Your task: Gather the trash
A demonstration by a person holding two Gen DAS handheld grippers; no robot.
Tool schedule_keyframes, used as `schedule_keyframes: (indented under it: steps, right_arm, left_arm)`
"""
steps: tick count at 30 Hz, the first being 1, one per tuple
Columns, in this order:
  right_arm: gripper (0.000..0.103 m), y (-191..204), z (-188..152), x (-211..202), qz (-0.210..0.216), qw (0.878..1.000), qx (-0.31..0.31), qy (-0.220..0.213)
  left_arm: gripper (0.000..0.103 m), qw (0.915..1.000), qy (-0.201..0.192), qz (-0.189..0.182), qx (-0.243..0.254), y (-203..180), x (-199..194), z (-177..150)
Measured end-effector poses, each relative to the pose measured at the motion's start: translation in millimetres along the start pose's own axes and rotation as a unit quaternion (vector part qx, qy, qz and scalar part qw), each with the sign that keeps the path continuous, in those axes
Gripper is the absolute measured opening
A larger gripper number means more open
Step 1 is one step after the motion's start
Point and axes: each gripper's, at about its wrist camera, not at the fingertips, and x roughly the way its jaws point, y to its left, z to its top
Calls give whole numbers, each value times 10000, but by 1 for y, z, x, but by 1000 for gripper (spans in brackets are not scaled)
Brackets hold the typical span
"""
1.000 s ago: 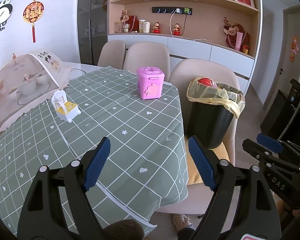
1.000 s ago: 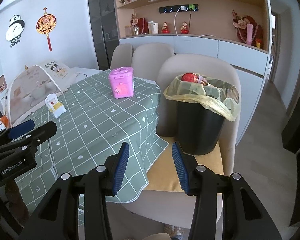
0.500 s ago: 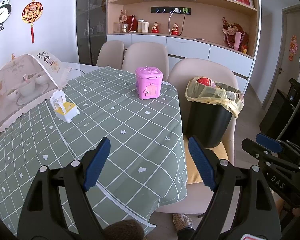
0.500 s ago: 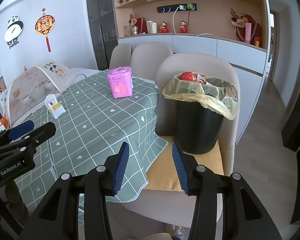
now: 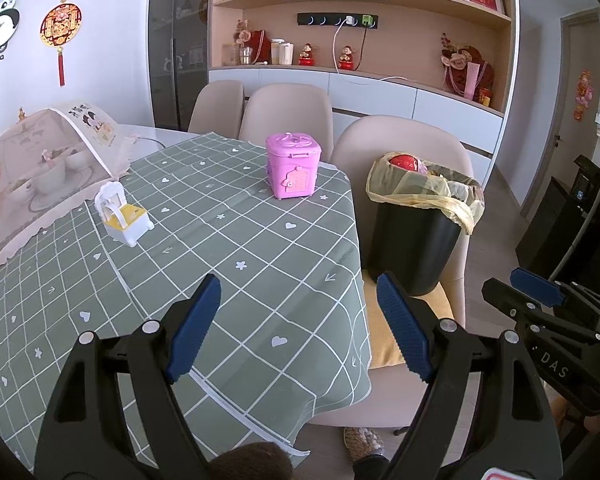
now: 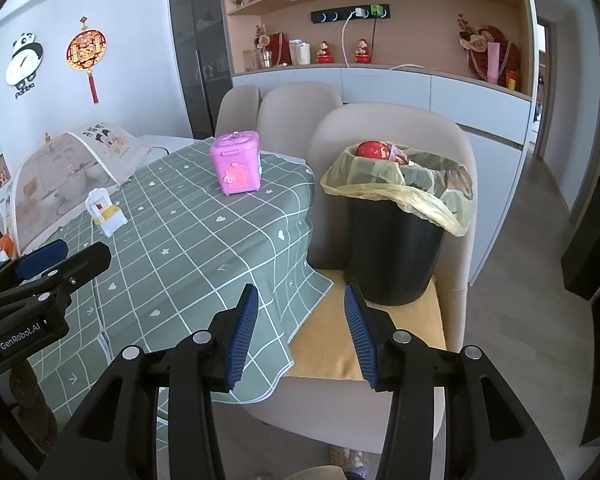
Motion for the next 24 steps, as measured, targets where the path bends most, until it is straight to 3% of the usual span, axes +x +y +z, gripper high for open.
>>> schedule_keyframes:
  steps: [14,20,22,23,24]
  right_arm:
    - [43,1,3,9,72,9999,17,89]
    - [43,25,21,46,156,9983,-375,407]
    - [43,59,37,72,802,9904,-945,611]
    - [43,75,43,81,1008,9854,-1200,663]
    - [43,101,50,95,1266,9758,-1641,701]
  left_arm:
    - [76,9999,150,-35,39,3,13,-2]
    - [76,9960,677,-44,-588,48,41,0]
    - [76,9888,664,554,-1215,99,49,6]
    - [77,9778,648,1158,-1622,136,52,7]
    - [77,9673,641,1537,-1911,162,55,6]
